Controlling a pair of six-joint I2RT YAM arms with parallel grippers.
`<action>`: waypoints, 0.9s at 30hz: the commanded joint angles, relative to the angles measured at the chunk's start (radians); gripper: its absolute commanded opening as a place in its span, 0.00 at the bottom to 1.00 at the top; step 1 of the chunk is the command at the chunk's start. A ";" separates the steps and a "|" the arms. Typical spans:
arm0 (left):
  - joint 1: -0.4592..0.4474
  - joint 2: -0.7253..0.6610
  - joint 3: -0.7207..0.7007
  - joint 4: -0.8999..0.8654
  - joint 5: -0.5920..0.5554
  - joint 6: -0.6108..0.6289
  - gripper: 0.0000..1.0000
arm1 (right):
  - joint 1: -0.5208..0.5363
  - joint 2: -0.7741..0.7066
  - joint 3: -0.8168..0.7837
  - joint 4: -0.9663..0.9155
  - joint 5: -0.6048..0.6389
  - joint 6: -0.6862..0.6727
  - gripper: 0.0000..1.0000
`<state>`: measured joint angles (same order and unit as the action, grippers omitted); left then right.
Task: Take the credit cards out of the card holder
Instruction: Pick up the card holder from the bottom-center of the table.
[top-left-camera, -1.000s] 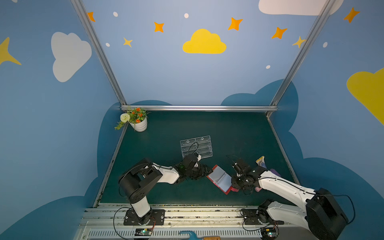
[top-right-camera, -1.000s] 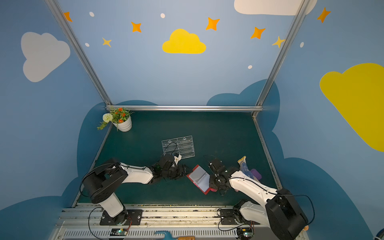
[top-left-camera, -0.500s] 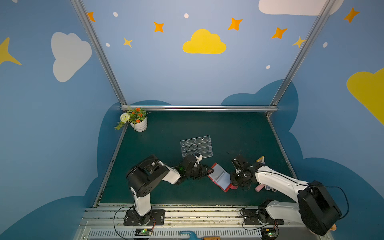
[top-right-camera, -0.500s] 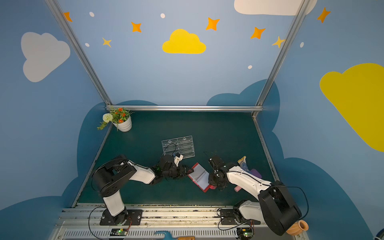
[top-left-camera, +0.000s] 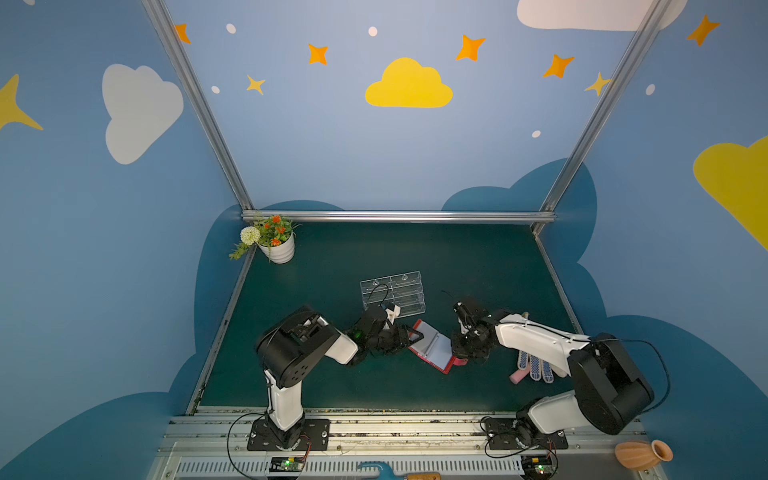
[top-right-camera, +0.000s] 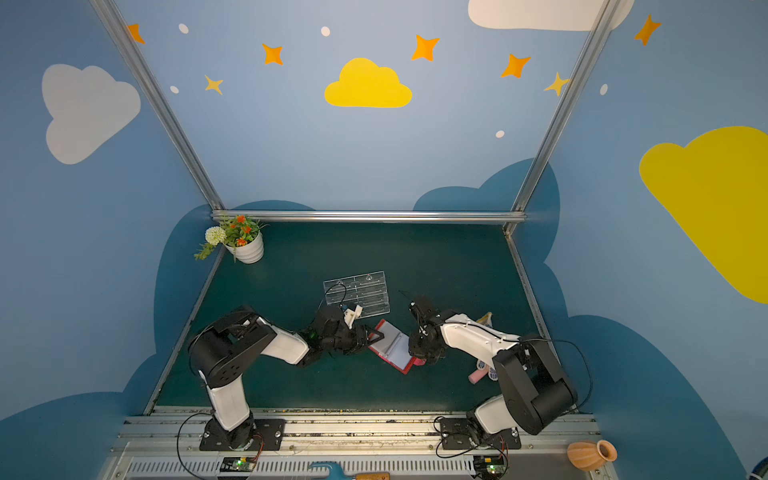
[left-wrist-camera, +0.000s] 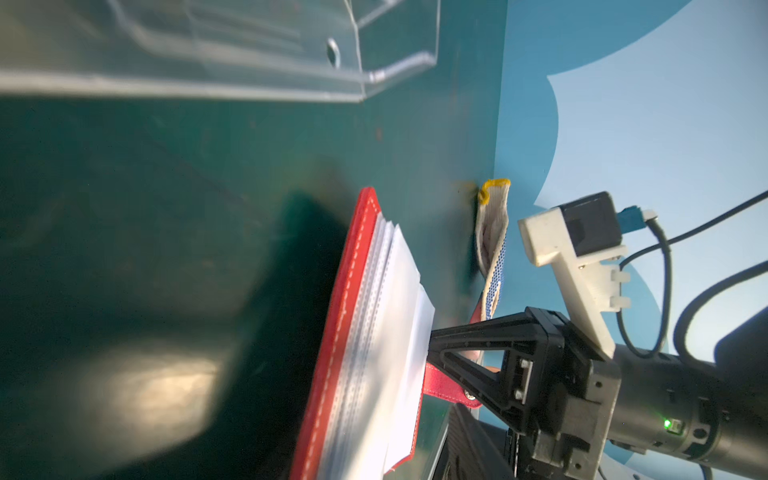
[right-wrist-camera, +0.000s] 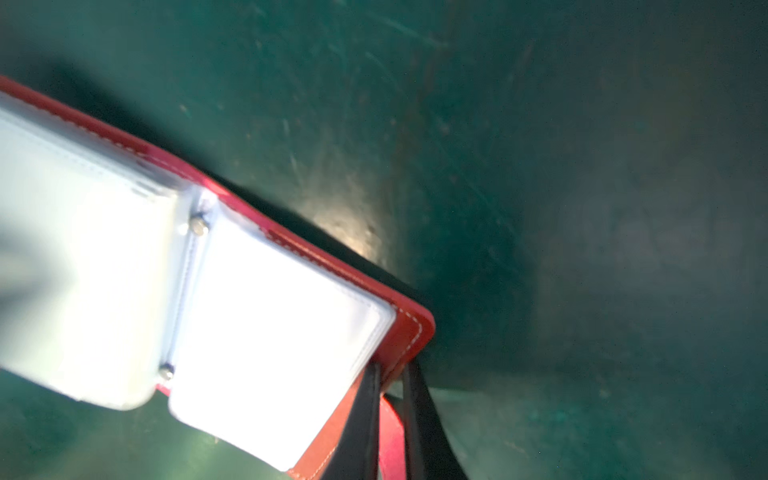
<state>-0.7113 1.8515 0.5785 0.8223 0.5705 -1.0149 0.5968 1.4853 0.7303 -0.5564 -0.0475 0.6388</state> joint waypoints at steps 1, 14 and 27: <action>0.021 0.024 0.012 -0.029 -0.028 0.010 0.51 | -0.004 0.111 -0.064 0.098 0.041 -0.028 0.11; 0.048 0.051 0.018 -0.016 -0.054 0.021 0.34 | -0.004 0.116 -0.065 0.099 0.040 -0.033 0.11; 0.043 0.071 -0.010 0.050 -0.042 0.003 0.04 | -0.004 0.115 -0.064 0.103 0.031 -0.039 0.09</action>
<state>-0.6670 1.9095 0.5922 0.8600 0.5262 -1.0016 0.5938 1.4929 0.7361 -0.5621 -0.0532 0.6197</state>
